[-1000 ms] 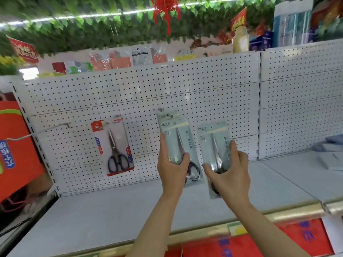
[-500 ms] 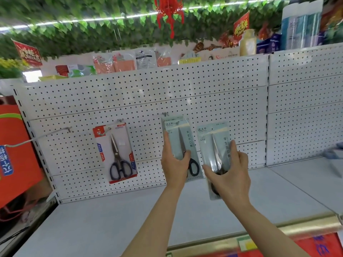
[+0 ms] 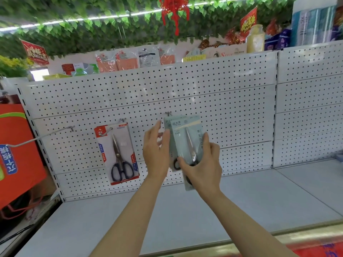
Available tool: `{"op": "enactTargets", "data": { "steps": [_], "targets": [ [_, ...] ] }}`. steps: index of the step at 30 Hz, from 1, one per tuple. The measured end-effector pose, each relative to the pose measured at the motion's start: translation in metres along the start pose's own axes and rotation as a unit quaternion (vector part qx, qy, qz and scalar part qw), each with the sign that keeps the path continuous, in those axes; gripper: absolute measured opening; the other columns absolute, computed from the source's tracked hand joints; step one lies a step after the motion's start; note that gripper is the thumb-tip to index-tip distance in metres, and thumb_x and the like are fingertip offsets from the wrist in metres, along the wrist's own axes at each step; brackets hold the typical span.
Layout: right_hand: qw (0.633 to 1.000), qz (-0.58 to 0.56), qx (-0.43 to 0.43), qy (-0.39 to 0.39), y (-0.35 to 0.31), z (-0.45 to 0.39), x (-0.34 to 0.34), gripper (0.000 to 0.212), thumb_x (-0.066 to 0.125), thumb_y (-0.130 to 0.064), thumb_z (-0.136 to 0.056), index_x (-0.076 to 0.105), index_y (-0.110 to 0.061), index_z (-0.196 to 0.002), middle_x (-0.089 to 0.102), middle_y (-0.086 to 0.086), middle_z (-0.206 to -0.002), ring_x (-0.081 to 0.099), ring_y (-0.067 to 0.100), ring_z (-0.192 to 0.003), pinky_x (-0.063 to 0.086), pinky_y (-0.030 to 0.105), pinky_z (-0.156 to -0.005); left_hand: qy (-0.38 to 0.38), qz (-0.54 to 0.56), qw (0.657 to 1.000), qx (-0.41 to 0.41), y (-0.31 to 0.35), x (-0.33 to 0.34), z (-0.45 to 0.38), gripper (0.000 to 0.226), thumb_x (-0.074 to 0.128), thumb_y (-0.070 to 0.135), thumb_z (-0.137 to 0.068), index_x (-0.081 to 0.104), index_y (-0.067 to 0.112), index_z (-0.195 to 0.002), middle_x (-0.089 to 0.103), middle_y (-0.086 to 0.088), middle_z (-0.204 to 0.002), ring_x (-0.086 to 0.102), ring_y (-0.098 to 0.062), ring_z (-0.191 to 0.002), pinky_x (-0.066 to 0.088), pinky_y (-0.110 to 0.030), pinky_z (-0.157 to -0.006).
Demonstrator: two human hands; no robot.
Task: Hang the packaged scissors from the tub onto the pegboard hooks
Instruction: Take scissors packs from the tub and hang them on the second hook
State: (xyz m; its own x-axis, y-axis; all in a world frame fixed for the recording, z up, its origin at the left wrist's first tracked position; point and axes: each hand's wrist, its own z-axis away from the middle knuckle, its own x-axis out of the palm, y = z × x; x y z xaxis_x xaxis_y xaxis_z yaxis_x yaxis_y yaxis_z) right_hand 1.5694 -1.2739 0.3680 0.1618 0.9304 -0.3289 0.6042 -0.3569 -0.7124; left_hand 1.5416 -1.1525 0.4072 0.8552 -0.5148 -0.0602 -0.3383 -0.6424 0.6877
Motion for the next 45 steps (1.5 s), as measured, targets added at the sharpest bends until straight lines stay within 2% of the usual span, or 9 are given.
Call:
{"op": "enactTargets", "data": {
  "steps": [2,4,7,14,22,30,35,40,45],
  "targets": [
    [1.0,0.0,-0.002,0.004,-0.003,-0.005,0.008,0.108,0.071,-0.058,-0.067,0.011,-0.028,-0.152,0.035,-0.005,-0.123,0.057,0.014,-0.095,0.047,0.029,-0.067,-0.04,-0.014,0.999,0.028,0.013,0.0,-0.01,0.045,0.061,0.039,-0.093,0.051,0.038,-0.137,0.048,0.016,-0.125,0.058,0.0,-0.109,0.055,-0.02,-0.084],
    [1.0,-0.001,0.003,0.003,-0.003,-0.007,0.015,0.11,0.073,-0.058,-0.066,0.011,-0.028,-0.152,0.035,-0.004,-0.124,0.058,0.015,-0.095,0.046,0.029,-0.065,-0.092,-0.096,0.99,0.047,0.019,0.004,-0.015,0.056,0.066,0.05,-0.084,0.049,0.044,-0.136,0.043,0.021,-0.132,0.055,-0.003,-0.115,0.056,-0.031,-0.086],
    [1.0,-0.013,0.02,0.001,0.001,-0.008,0.025,0.111,0.074,-0.059,-0.065,0.012,-0.028,-0.152,0.036,-0.003,-0.125,0.059,0.017,-0.095,0.048,0.031,-0.065,-0.116,-0.205,0.969,0.073,0.018,0.008,-0.018,0.065,0.073,0.047,-0.08,0.05,0.035,-0.139,0.039,0.017,-0.141,0.051,-0.006,-0.121,0.054,-0.039,-0.089],
    [1.0,-0.026,0.012,0.007,0.008,0.0,0.038,0.111,0.071,-0.06,-0.065,0.011,-0.028,-0.153,0.035,-0.004,-0.124,0.058,0.016,-0.094,0.051,0.033,-0.065,-0.108,-0.181,0.974,0.084,0.005,0.006,-0.013,0.072,0.077,0.035,-0.081,0.046,0.026,-0.145,0.037,0.011,-0.142,0.046,-0.001,-0.114,0.046,-0.021,-0.088],
    [1.0,-0.005,0.029,-0.008,0.017,-0.024,0.059,0.109,0.074,-0.056,-0.066,0.012,-0.029,-0.151,0.036,-0.002,-0.122,0.059,0.019,-0.091,0.053,0.036,-0.063,-0.126,-0.21,0.968,0.062,-0.013,0.019,-0.032,0.073,0.076,0.035,-0.081,0.043,0.023,-0.145,0.032,0.01,-0.144,0.049,-0.008,-0.119,0.049,-0.024,-0.086],
    [0.999,0.029,0.004,-0.013,0.027,-0.044,0.078,0.106,0.077,-0.048,-0.068,0.017,-0.023,-0.151,0.041,0.003,-0.125,0.047,0.022,-0.11,0.051,0.037,-0.07,-0.149,-0.271,0.948,0.081,-0.034,0.03,-0.051,0.076,0.076,0.031,-0.081,0.038,0.022,-0.146,0.03,0.003,-0.147,0.044,-0.019,-0.125,0.055,-0.038,-0.086],
    [0.999,0.041,-0.026,0.002,0.028,-0.049,0.071,0.09,0.071,-0.052,-0.072,0.03,-0.021,-0.145,0.043,0.002,-0.125,0.047,0.02,-0.111,0.053,0.04,-0.08,-0.163,-0.309,0.933,0.088,-0.034,0.025,-0.057,0.074,0.072,0.04,-0.082,0.036,0.028,-0.146,0.026,0.003,-0.152,0.037,-0.022,-0.127,0.053,-0.038,-0.088],
    [0.99,0.102,-0.096,0.027,0.031,-0.047,0.038,0.085,0.073,-0.044,-0.076,0.037,-0.007,-0.143,0.047,0.011,-0.136,0.045,0.026,-0.125,0.046,0.044,-0.097,-0.133,-0.351,0.913,0.16,-0.026,0.011,-0.049,0.075,0.069,0.05,-0.082,0.041,0.025,-0.146,0.033,-0.006,-0.152,0.025,-0.029,-0.138,0.029,-0.04,-0.113],
    [0.963,0.187,-0.181,0.067,0.031,-0.036,-0.012,0.074,0.073,-0.038,-0.078,0.045,-0.002,-0.137,0.055,0.015,-0.127,0.052,0.031,-0.117,0.043,0.043,-0.095,-0.129,-0.318,0.914,0.217,-0.012,0.001,-0.029,0.069,0.067,0.049,-0.083,0.046,0.02,-0.142,0.039,-0.005,-0.149,0.029,-0.029,-0.138,0.03,-0.044,-0.112]
  ]
}}
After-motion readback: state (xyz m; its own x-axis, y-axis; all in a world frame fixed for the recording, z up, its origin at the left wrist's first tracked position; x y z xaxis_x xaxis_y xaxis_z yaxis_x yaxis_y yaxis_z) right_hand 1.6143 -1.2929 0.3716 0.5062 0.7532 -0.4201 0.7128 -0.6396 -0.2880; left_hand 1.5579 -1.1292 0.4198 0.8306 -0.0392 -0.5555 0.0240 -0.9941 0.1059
